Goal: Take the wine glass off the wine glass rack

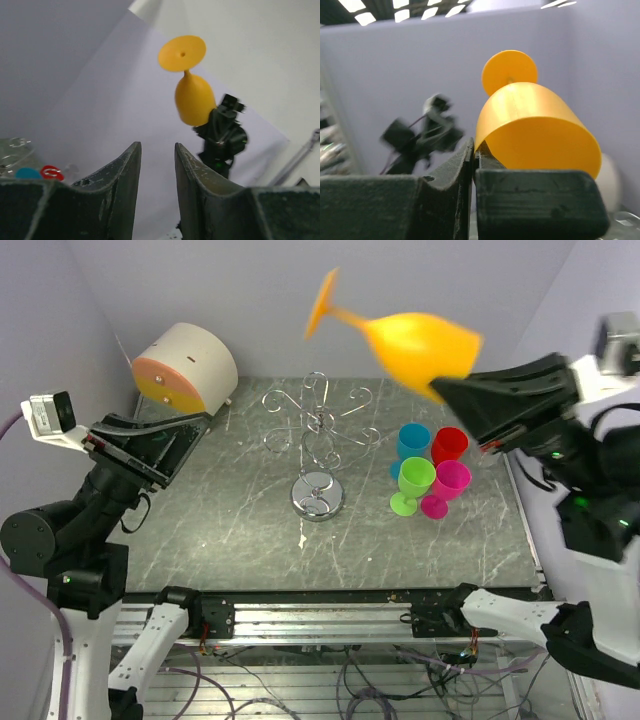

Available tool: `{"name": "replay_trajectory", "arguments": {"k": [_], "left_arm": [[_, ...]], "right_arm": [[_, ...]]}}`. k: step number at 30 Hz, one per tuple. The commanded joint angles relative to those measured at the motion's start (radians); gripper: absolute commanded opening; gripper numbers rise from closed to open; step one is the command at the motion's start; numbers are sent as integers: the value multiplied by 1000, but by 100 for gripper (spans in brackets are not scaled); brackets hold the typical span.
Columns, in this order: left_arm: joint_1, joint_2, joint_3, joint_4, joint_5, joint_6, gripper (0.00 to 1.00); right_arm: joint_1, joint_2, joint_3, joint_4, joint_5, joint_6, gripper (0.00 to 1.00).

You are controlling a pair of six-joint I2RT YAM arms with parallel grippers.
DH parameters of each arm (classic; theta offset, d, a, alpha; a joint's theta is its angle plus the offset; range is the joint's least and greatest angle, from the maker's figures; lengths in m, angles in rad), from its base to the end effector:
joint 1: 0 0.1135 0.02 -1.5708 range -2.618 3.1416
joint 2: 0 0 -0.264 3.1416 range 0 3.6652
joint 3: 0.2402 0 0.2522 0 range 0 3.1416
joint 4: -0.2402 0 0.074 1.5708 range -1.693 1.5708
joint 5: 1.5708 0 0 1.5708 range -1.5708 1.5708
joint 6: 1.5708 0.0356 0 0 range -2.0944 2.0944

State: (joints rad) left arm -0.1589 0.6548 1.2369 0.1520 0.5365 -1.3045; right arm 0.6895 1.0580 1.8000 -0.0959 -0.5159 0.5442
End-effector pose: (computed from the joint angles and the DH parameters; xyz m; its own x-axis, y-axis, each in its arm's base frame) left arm 0.0563 -0.0274 0.5291 -0.3186 -0.7887 -0.5257 0.7726 0.1053 -0.6261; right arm 0.0770 0.0863 0.6165 -0.0464 0.5454 -0.8369 -0.9739 0.1615 0.1593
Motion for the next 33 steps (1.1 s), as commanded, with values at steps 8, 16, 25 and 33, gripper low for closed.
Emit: {"name": "replay_trajectory", "arguments": {"k": [8, 16, 25, 33], "left_arm": [[-1, 39, 76, -534, -121, 329, 41], [-1, 61, 99, -686, -193, 448, 40], [-1, 48, 65, -749, -214, 503, 39], [-1, 30, 65, -852, -292, 582, 39]], "right_arm": [[-2, 259, 402, -981, 1647, -296, 0], [-242, 229, 353, -1195, 1595, -221, 0], [-408, 340, 273, -1162, 1319, -291, 0], [-679, 287, 58, -1122, 1007, -260, 0]]}}
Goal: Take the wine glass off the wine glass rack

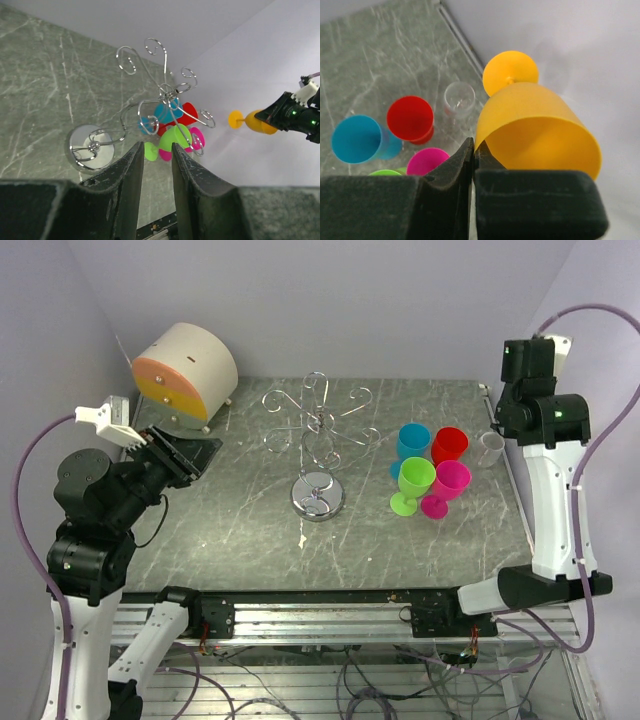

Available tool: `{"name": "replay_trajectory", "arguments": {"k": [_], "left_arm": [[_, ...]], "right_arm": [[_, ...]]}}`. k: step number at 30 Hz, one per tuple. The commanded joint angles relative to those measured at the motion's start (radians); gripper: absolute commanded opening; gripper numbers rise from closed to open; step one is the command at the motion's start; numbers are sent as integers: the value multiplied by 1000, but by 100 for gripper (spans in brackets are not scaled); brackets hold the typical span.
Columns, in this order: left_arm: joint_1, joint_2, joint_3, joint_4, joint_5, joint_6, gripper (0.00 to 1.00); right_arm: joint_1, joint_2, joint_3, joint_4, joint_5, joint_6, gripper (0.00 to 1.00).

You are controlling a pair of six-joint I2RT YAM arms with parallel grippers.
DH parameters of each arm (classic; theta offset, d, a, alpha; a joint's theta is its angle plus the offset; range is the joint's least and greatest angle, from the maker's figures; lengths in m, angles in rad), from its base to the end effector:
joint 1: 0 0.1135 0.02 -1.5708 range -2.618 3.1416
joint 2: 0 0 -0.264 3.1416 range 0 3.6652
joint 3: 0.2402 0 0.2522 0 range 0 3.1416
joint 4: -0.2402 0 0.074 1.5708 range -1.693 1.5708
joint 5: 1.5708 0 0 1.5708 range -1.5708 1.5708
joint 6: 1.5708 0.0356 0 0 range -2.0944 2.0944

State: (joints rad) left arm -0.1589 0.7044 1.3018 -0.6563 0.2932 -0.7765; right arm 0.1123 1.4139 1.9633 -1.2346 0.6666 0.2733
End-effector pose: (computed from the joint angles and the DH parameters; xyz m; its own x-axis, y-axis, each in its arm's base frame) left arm 0.0927 -0.0253 0.4655 -0.3473 -0.6238 -0.7002 0.2706 0.6483 -0.7117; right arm 0.2363 0.0045 0.4888 -0.5009 0.1570 -0.8512 0.5430 0.8228 -0.1678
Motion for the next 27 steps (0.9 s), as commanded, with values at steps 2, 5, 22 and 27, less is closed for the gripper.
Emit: {"name": "replay_trajectory", "arguments": {"k": [2, 5, 22, 27], "left_arm": [[-1, -18, -19, -42, -42, 58, 39], [-1, -7, -37, -57, -34, 80, 38], [-1, -54, -183, -43, 11, 97, 38], [-1, -82, -204, -58, 19, 85, 38]], "right_arm": [[-140, -99, -176, 28, -221, 18, 0], [-177, -139, -255, 35, -269, 28, 0], [-247, -246, -613, 165, -466, 96, 0], [-278, -276, -718, 243, -488, 115, 0]]}}
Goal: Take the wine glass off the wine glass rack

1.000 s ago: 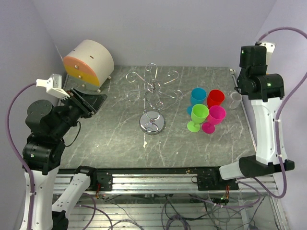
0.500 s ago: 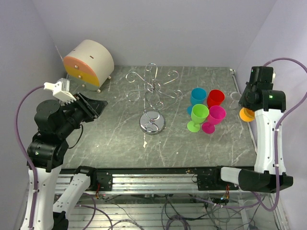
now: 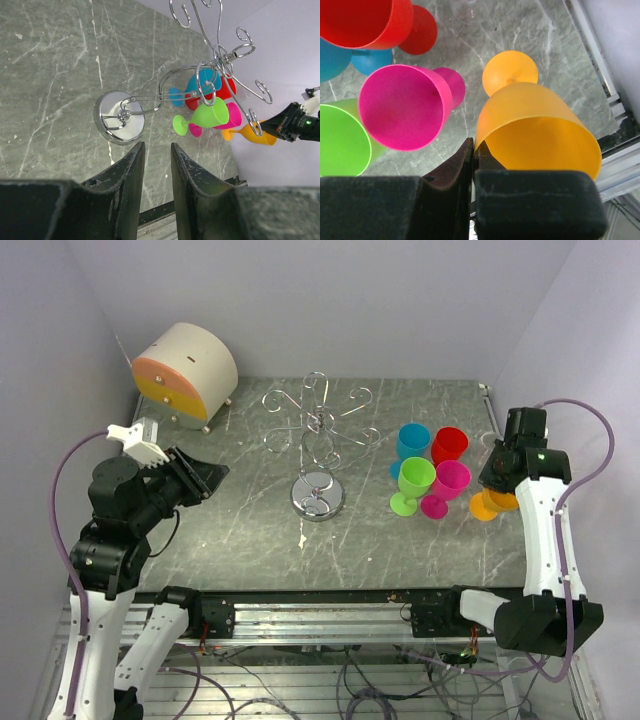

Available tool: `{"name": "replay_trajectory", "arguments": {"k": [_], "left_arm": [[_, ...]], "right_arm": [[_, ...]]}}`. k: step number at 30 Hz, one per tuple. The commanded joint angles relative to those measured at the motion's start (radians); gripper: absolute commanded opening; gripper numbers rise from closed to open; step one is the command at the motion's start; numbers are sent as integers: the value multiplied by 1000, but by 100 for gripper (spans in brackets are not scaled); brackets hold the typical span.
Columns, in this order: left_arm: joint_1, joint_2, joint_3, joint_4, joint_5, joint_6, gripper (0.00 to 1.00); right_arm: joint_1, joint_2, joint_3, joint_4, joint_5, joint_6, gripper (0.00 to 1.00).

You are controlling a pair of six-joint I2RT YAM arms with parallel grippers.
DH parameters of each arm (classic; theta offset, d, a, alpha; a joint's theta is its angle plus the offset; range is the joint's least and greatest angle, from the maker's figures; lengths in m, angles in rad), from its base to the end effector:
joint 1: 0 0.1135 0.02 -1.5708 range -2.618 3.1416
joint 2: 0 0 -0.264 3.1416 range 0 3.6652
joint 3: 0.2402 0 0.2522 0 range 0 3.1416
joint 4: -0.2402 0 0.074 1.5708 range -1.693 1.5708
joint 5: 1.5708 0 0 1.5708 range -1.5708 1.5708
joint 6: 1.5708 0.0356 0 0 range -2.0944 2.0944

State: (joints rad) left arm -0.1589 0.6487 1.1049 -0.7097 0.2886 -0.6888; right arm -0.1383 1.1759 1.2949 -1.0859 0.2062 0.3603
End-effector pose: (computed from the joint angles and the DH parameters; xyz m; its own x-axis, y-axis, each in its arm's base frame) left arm 0.1048 -0.0271 0.4077 -0.4605 -0.5433 -0.7020 0.1697 0.7223 -0.6704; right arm 0.2133 -0.0370 0.3562 -0.6747 0.4423 -0.5908 0.5215 0.8522 0.0425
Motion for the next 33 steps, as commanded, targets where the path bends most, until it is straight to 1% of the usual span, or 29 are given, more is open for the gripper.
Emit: {"name": "replay_trajectory", "arguments": {"k": [1, 7, 12, 20, 27, 30, 31, 33], "left_arm": [[-1, -32, -9, -8, 17, -1, 38], [-2, -45, -30, -17, -13, 21, 38], [-3, -57, -56, -5, -13, 14, 38], [-4, -70, -71, -15, -47, 25, 38], [-3, -72, -98, -18, -47, 27, 37], [-4, -73, -96, -31, -49, 32, 37], [-4, -73, -94, -34, -54, 33, 37], [-4, -71, -95, -35, -59, 34, 37]], "right_arm": [[-30, -44, -60, 103, -23, 35, 0], [-45, -31, -106, 154, -22, 47, 0], [-60, -7, -153, 223, -82, 47, 0], [-64, 52, -154, 262, -103, 36, 0], [-66, 104, -166, 294, -134, 21, 0], [-66, 110, -173, 302, -148, 17, 6], [-66, 110, -175, 303, -150, 16, 9], [-65, 103, -173, 302, -152, 17, 19]]}}
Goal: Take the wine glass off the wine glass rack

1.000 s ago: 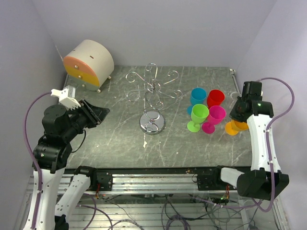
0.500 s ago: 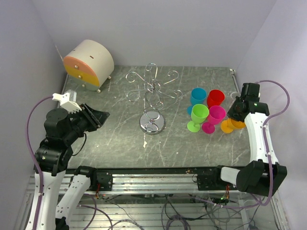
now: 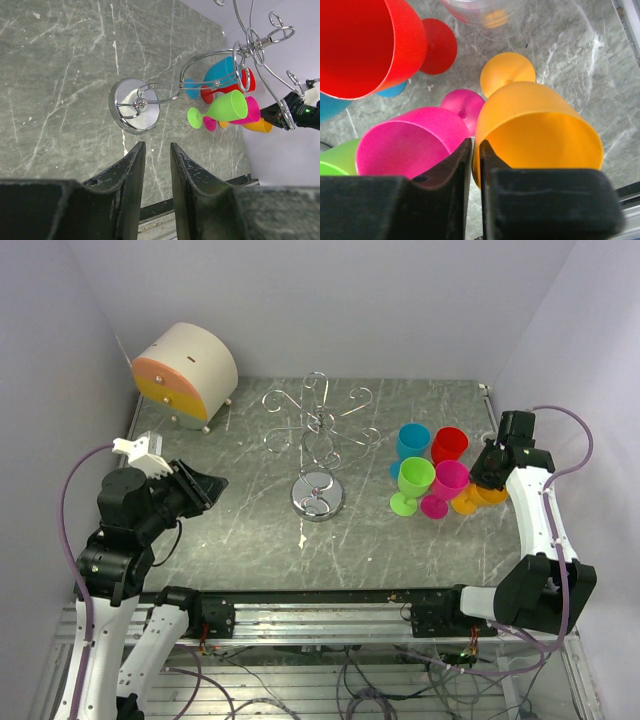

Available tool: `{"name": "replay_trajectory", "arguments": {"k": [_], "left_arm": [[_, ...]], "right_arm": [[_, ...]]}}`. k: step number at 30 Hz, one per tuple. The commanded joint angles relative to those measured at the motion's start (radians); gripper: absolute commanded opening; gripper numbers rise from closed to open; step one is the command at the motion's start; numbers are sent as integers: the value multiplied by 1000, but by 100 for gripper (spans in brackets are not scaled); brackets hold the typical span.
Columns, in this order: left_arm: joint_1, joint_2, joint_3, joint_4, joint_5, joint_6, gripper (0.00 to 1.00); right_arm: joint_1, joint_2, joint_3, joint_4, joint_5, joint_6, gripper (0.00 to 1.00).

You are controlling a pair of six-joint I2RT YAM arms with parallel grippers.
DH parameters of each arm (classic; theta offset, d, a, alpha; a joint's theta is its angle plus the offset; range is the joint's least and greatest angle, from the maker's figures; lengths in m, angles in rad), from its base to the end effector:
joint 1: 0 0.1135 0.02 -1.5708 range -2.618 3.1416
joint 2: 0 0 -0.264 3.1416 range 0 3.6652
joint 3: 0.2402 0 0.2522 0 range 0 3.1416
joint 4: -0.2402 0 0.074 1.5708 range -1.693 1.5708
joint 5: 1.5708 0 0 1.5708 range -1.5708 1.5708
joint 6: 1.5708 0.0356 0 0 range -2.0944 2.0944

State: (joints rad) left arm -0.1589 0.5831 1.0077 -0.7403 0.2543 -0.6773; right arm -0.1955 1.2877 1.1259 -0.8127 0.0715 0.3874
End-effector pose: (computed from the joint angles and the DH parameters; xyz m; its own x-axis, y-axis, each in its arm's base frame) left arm 0.0985 -0.0249 0.3808 -0.4829 -0.5369 -0.6918 0.1112 0.7460 -0.6566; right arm 0.2537 -0.0528 0.2961 -0.6634 0.5155 -0.5423 0.5225 0.8380 0.1574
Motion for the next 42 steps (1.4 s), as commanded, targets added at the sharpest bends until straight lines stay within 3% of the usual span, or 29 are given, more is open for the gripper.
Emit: {"name": "replay_trajectory", "arguments": {"k": [1, 10, 19, 24, 28, 32, 42], "left_arm": [[-3, -5, 2, -3, -25, 21, 37], [-4, 14, 13, 16, -17, 0, 40], [-4, 21, 11, 4, -32, 2, 40], [-4, 18, 3, -1, -43, -1, 40], [-4, 19, -2, 0, -53, 6, 40], [-5, 32, 2, 3, -51, 26, 40], [-5, 30, -4, 44, -42, 0, 40]], "right_arm": [[-8, -13, -1, 28, -17, -12, 24], [-9, -111, 64, -30, 45, -20, 60], [-8, -242, 164, -80, 50, -20, 66], [-8, -354, 167, 0, -189, -37, 67], [-7, -450, 104, 87, -313, -27, 77], [-8, -525, 56, 119, -284, -36, 98], [-7, -573, 35, 120, -285, -40, 100]]}}
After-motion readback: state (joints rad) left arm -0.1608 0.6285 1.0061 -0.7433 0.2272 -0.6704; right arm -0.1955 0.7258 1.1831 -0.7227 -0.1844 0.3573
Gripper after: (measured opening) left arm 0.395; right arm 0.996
